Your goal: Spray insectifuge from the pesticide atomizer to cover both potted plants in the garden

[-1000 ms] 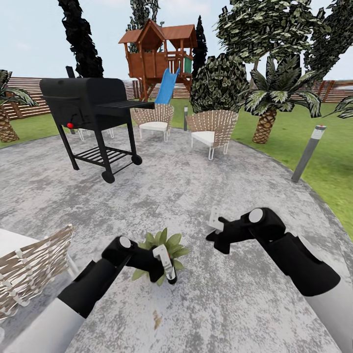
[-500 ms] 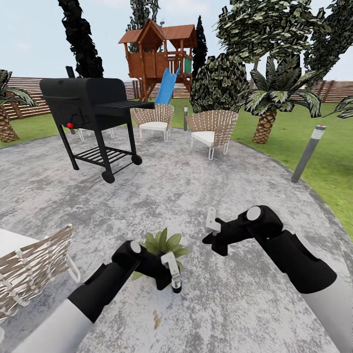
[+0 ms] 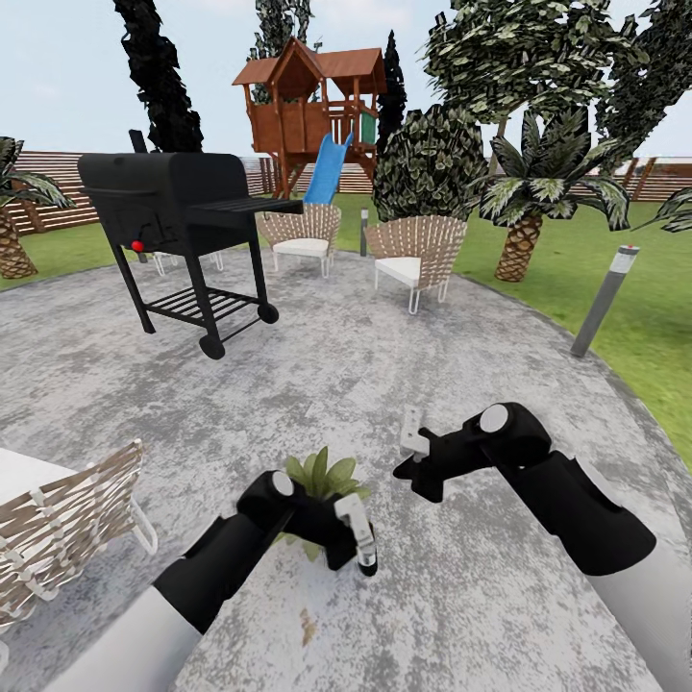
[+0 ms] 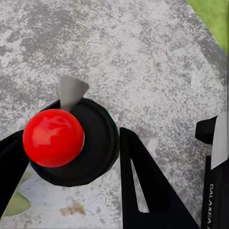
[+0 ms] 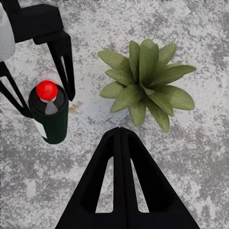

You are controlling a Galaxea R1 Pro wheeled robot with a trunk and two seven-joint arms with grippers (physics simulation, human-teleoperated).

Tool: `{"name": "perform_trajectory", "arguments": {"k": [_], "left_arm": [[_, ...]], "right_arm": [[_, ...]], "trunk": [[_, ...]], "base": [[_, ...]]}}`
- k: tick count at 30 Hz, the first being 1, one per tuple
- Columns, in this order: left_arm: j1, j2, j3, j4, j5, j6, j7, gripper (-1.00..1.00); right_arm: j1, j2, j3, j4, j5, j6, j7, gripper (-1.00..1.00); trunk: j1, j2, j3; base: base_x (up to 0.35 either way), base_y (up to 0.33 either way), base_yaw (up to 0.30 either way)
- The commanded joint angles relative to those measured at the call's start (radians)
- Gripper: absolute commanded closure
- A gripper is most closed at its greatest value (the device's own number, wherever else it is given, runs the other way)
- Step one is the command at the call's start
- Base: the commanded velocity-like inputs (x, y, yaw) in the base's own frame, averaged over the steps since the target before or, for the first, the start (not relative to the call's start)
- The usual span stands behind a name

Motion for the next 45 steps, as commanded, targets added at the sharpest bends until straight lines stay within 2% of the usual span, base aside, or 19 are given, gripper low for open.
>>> {"name": "perform_trajectory", "arguments": {"k": [1,21,45], "left_arm": [[-0.001,-0.004,0.001,-0.002,-0.006,0.008,-0.006,1.00],[-0.019,-0.013,0.002,-0.017,-0.006,0.008,-0.004,1.00],[-0.049,-0.019,0.006,-0.027,0.001,0.029,-0.005,1.00]], "right_arm": [[-0.001,0.006,0.006,-0.001,0.007,0.007,0.006,1.00],[-0.001,0.061,0.024,-0.002,0.007,0.009,0.007,1.00],[-0.001,0.060,0.024,-0.001,0.009,0.007,0.007,1.00]], "trunk": [[0.000,0.000,-0.001],[0.000,0.000,-0.001],[0.000,0.000,-0.001]], "base": [[0.000,0.000,0.000],[0.000,0.000,0.000],[0.000,0.000,0.000]]}}
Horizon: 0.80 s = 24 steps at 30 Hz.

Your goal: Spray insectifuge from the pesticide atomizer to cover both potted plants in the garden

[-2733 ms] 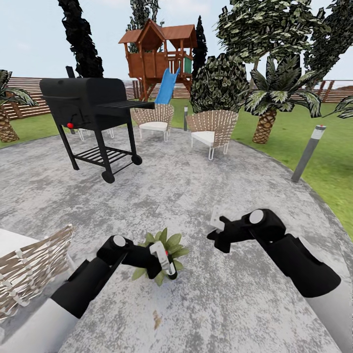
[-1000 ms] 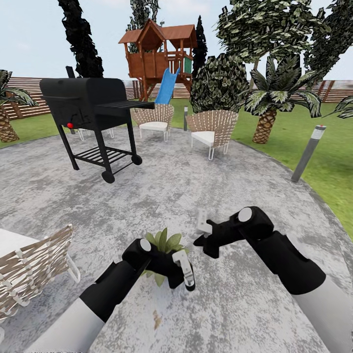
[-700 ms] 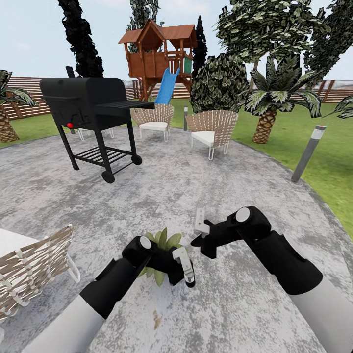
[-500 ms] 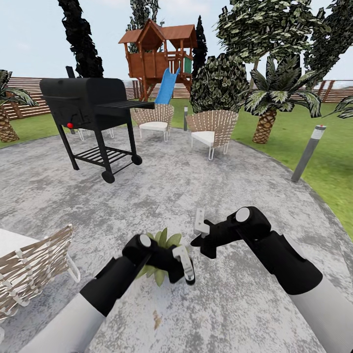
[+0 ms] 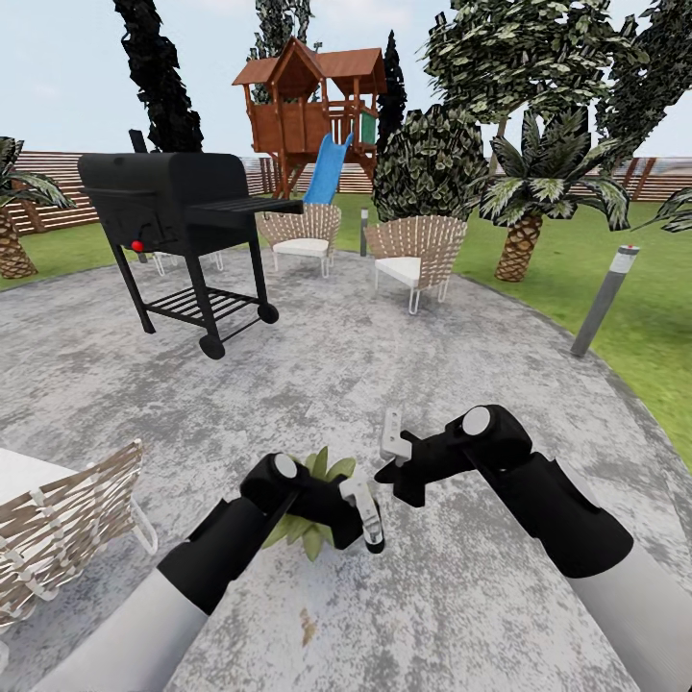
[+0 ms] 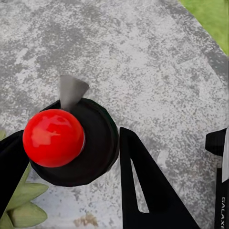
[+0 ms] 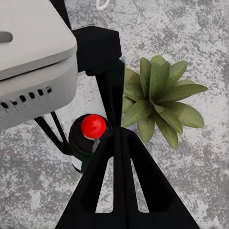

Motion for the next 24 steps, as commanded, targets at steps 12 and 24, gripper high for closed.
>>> {"name": "perform_trajectory", "arguments": {"k": [12,24], "left_arm": [[-0.001,-0.030,0.000,-0.002,-0.005,0.000,-0.008,1.00],[-0.023,-0.042,0.003,-0.002,-0.004,0.002,-0.008,1.00]], "right_arm": [[-0.001,-0.001,0.001,-0.002,0.007,0.007,0.006,1.00],[-0.001,-0.002,0.001,-0.002,0.007,0.006,0.006,1.00]], "trunk": [[0.000,0.000,-0.001],[0.000,0.000,-0.001]], "base": [[0.000,0.000,0.000],[0.000,0.000,0.000]]}}
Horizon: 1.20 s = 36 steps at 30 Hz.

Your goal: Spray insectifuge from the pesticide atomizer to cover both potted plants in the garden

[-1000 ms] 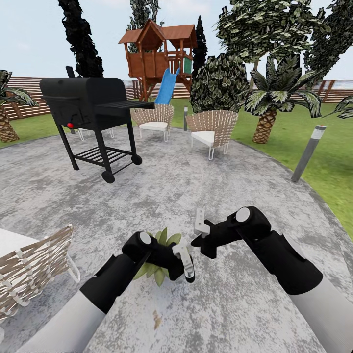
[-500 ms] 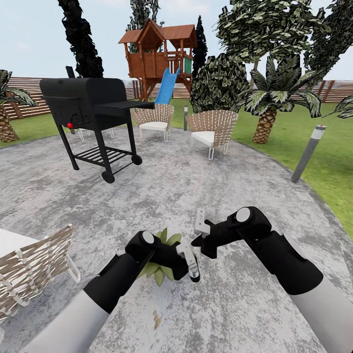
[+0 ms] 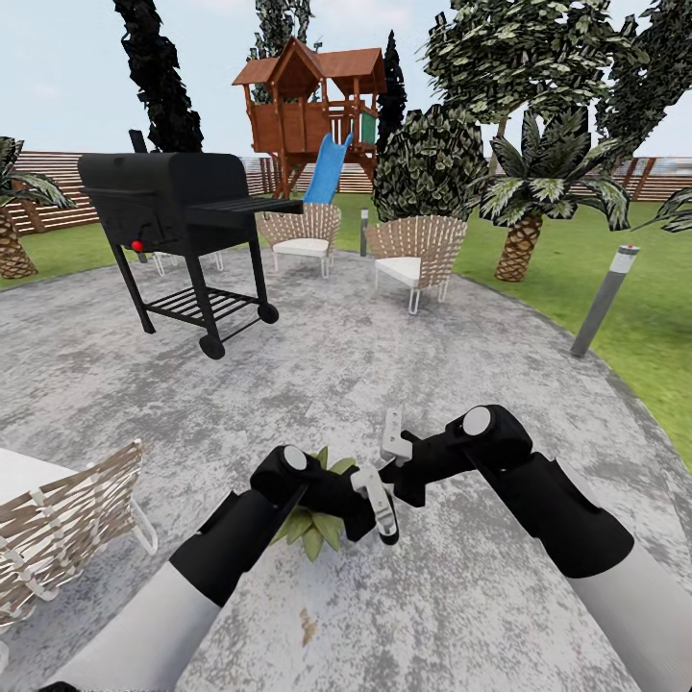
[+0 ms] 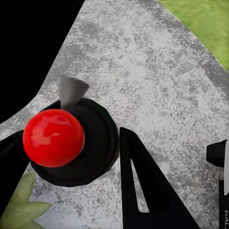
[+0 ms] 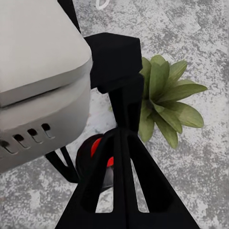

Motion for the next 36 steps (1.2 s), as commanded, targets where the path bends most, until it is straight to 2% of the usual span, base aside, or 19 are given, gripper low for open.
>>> {"name": "perform_trajectory", "arguments": {"k": [1,36], "left_arm": [[-0.002,-0.001,0.001,-0.001,-0.005,0.008,-0.007,1.00],[-0.031,0.002,0.004,-0.001,-0.003,0.011,-0.016,1.00]], "right_arm": [[-0.001,-0.001,0.001,-0.002,0.007,0.007,0.006,1.00],[-0.001,-0.007,-0.003,0.000,0.008,0.004,0.006,1.00]], "trunk": [[0.000,0.000,-0.001],[0.000,0.000,-0.001]], "base": [[0.000,0.000,0.000],[0.000,0.000,0.000]]}}
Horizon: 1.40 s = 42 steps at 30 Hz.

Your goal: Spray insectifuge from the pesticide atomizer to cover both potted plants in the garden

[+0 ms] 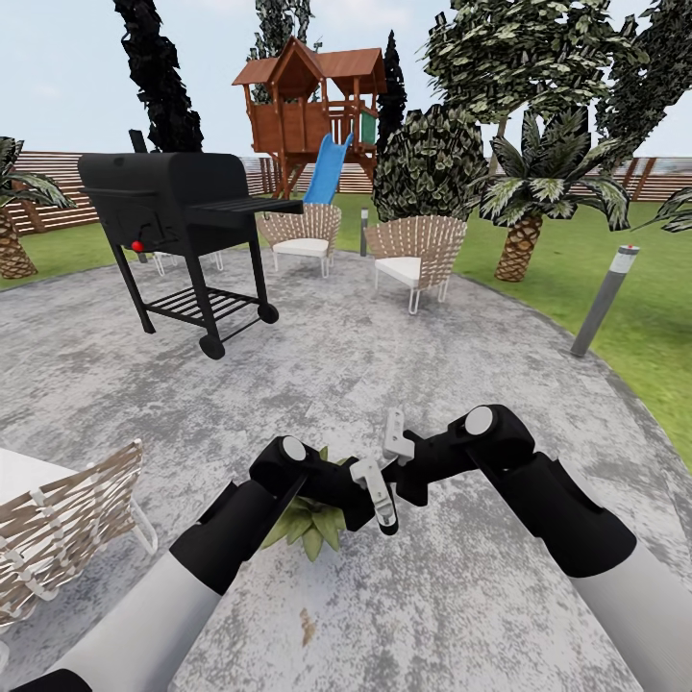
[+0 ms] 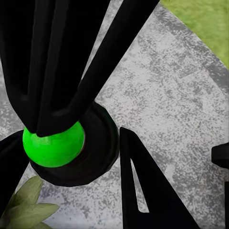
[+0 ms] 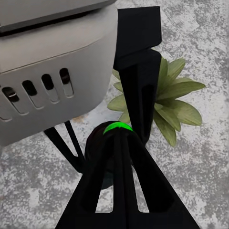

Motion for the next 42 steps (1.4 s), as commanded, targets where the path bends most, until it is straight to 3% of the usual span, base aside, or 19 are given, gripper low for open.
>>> {"name": "perform_trajectory", "arguments": {"k": [1,24,42], "left_arm": [[-0.001,0.000,0.000,-0.001,-0.006,0.008,-0.007,1.00],[0.000,0.001,0.000,-0.001,-0.006,0.004,-0.008,1.00],[0.004,0.036,0.007,0.001,-0.007,-0.014,-0.015,1.00]], "right_arm": [[-0.001,0.000,0.001,-0.002,0.007,0.007,0.006,1.00],[-0.001,0.000,-0.002,0.000,0.007,0.007,0.006,1.00],[-0.001,-0.003,-0.004,0.000,0.007,0.006,0.006,1.00]], "trunk": [[0.000,0.000,-0.001],[0.000,0.000,-0.001],[0.000,0.000,-0.001]], "base": [[0.000,0.000,0.000],[0.000,0.000,0.000],[0.000,0.000,0.000]]}}
